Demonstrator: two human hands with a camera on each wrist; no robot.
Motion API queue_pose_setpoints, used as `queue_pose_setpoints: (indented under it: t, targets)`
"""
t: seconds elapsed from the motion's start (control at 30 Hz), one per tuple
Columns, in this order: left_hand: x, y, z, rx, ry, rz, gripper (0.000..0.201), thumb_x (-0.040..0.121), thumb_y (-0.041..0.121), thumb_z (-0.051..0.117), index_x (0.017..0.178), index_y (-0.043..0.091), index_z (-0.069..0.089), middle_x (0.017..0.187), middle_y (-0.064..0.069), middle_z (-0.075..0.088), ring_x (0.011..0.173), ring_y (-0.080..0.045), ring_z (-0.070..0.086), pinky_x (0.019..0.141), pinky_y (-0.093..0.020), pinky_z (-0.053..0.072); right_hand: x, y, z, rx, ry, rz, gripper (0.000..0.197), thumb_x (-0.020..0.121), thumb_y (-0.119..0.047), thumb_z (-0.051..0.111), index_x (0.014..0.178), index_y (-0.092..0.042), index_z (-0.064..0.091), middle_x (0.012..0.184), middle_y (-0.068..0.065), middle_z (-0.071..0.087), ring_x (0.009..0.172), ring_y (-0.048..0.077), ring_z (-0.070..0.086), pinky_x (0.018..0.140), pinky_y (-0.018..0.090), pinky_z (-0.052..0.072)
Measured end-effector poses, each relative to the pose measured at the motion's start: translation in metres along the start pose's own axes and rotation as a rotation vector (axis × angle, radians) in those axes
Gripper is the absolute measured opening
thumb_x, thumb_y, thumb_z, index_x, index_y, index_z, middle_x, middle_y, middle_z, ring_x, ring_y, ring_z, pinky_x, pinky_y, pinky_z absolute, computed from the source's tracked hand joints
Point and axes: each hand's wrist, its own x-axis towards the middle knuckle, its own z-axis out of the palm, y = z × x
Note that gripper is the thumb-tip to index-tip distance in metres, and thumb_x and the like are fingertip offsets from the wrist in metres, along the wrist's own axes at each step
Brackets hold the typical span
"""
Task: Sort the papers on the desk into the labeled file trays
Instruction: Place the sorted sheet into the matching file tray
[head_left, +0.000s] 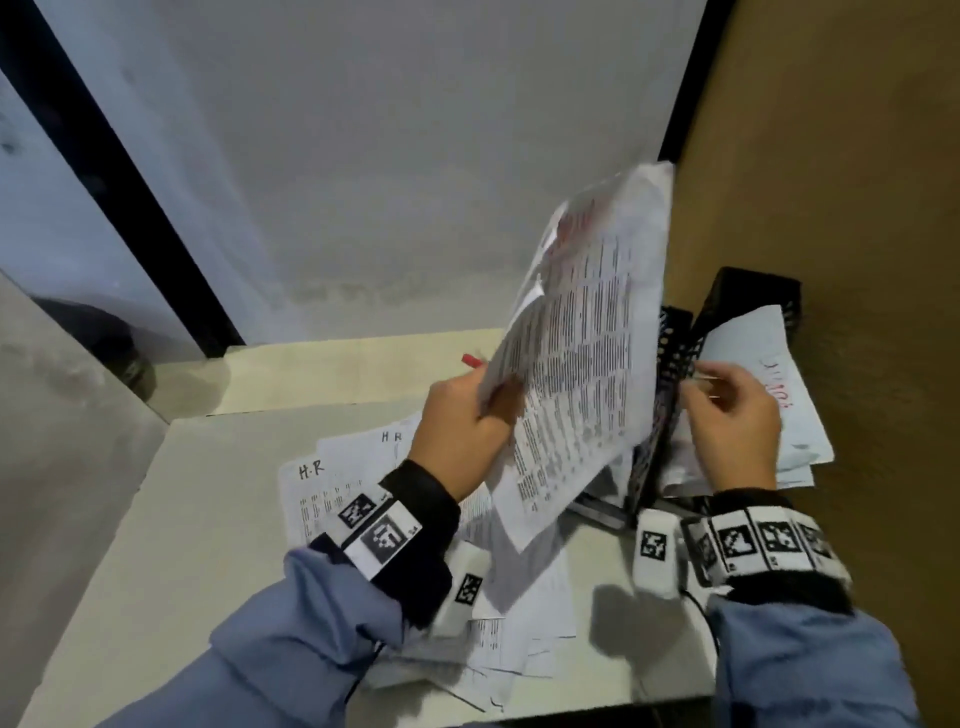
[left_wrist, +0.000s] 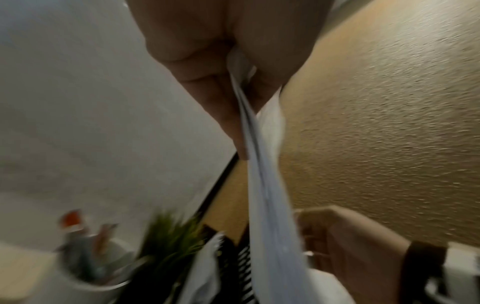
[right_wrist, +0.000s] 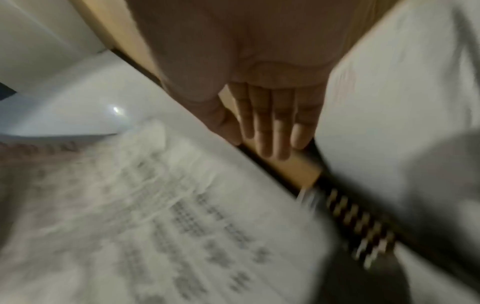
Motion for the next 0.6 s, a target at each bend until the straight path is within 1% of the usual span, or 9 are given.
queue_pose_setpoints:
  t: [0.1,0.17,0.2,0.23,0.3,0.37,0.43,0.53,0.6]
  targets:
    - [0.014,0.036,0.032,0.029,0.060,0.227,0.020,0.090,0.000,0.053,0.071,0.001,0.059,0.048,0.007,0.051,0.052,-0.001,0.048,0.046,-0.003,0.027,0.020,0.015,-0.053,-0.330,0.317,0.085,0.044,0.083,-0.020,0.063,0.124,-0.006,0.055,0.128,0.021,0.050,0.119,0.035,0.047,0.099,0.040,0.039]
    - [0.026,0.049,0.058,0.055,0.030,0.290,0.017,0.091,0.005,0.051,0.095,0.000,0.066,0.069,-0.010,0.066,0.066,-0.013,0.054,0.052,0.000,0.031,0.028,0.026,-0.075,-0.415,0.274,0.319,0.071,0.080,-0.036,0.069,0.138,-0.007,0.040,0.143,0.020,0.035,0.133,0.038,0.031,0.109,0.051,0.029]
    - [0.032,0.051,0.073,0.082,-0.002,0.299,0.024,0.091,0.009,0.049,0.109,0.007,0.065,0.083,-0.012,0.070,0.070,-0.014,0.059,0.058,-0.004,0.038,0.034,0.037,-0.081,-0.383,0.197,0.462,0.083,0.076,-0.041,0.073,0.141,-0.006,0.035,0.145,0.020,0.034,0.135,0.038,0.031,0.109,0.051,0.029]
    - [0.037,0.053,0.087,0.111,-0.035,0.303,0.033,0.090,0.011,0.048,0.119,0.013,0.062,0.095,-0.011,0.071,0.080,-0.019,0.065,0.066,-0.016,0.049,0.037,0.047,-0.083,-0.320,0.123,0.594,0.091,0.070,-0.044,0.077,0.140,-0.003,0.036,0.143,0.021,0.040,0.131,0.038,0.038,0.108,0.049,0.033]
    - [0.044,0.058,0.111,0.174,-0.106,0.281,0.046,0.086,0.008,0.048,0.131,0.020,0.053,0.109,-0.013,0.069,0.095,-0.031,0.066,0.078,-0.036,0.055,0.041,0.066,-0.083,-0.182,0.026,0.695,0.088,0.056,-0.041,0.086,0.126,0.003,0.053,0.122,0.020,0.060,0.111,0.034,0.058,0.096,0.044,0.046]
    - [0.048,0.064,0.130,0.268,-0.158,0.246,0.056,0.084,0.004,0.049,0.138,0.019,0.045,0.113,-0.018,0.067,0.099,-0.036,0.063,0.083,-0.044,0.054,0.044,0.075,-0.078,-0.137,0.007,0.560,0.054,0.062,-0.022,0.083,0.104,0.007,0.065,0.093,0.015,0.066,0.087,0.026,0.061,0.078,0.037,0.048]
    - [0.049,0.067,0.145,0.342,-0.204,0.214,0.060,0.083,0.001,0.048,0.141,0.015,0.039,0.116,-0.022,0.063,0.104,-0.039,0.060,0.089,-0.046,0.051,0.042,0.070,-0.072,-0.131,-0.009,0.373,0.022,0.076,-0.005,0.071,0.092,0.009,0.067,0.082,0.015,0.062,0.080,0.022,0.055,0.066,0.034,0.042]
    - [0.051,0.061,0.165,0.407,-0.280,0.167,0.057,0.085,0.000,0.046,0.139,0.013,0.036,0.111,-0.022,0.063,0.102,-0.040,0.059,0.088,-0.045,0.049,0.041,0.052,-0.068,-0.125,-0.005,0.219,0.015,0.082,-0.004,0.063,0.091,0.008,0.065,0.091,0.022,0.067,0.083,0.018,0.058,0.061,0.030,0.040]
    - [0.052,0.055,0.177,0.405,-0.315,0.113,0.055,0.084,-0.003,0.042,0.136,0.014,0.037,0.108,-0.023,0.063,0.100,-0.041,0.060,0.084,-0.045,0.049,0.045,0.046,-0.070,-0.162,-0.008,0.273,0.028,0.089,-0.009,0.057,0.113,0.003,0.060,0.117,0.025,0.061,0.107,0.026,0.059,0.077,0.033,0.044]
